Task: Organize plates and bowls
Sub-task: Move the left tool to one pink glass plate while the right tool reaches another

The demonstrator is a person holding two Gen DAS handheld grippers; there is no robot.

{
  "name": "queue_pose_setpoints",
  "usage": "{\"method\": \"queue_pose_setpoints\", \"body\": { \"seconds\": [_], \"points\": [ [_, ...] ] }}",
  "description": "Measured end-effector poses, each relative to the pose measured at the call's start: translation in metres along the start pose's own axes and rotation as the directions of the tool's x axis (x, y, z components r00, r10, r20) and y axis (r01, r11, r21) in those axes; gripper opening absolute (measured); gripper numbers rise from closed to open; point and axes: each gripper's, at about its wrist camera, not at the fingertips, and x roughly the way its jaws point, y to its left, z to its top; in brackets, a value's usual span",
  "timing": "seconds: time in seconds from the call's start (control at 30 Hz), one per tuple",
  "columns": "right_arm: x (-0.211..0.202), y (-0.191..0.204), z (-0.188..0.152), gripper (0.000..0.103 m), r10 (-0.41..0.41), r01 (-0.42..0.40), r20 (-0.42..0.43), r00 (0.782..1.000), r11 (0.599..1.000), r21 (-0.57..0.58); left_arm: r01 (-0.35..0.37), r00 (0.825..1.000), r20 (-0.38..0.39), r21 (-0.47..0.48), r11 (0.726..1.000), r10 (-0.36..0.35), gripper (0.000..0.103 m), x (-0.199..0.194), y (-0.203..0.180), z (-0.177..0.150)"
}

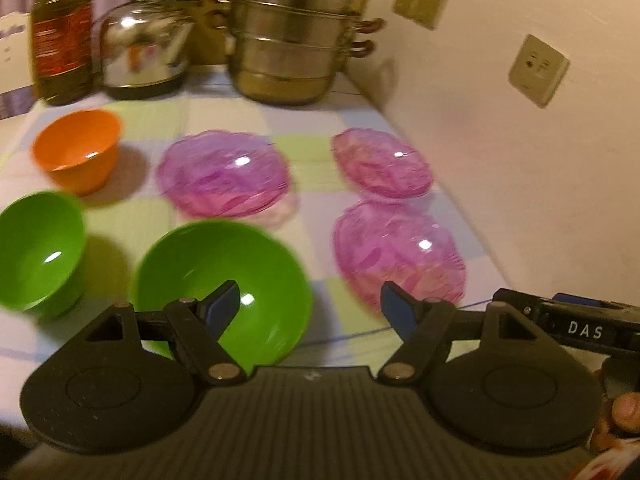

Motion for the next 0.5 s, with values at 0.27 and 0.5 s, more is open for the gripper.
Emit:
{"method": "queue_pose_setpoints", "body": {
  "seconds": [0.27,0.5],
  "points": [
    [0.024,-0.040,0.033,0.079,-0.019,0.019,0.014,1.000,0.999,0.045,0.094,0.995,-0.043,0.138,0.986,-0.089,0.062,0.063,-0.031,0.038],
    [0.062,-0.061,0.043,0.073,-0.010,0.011,-0.036,0.999,0.999,0.040,0.110,0.989,-0.123,0.196,0.974,-0.086,0.046,0.120,-0.042,0.047]
  ]
}}
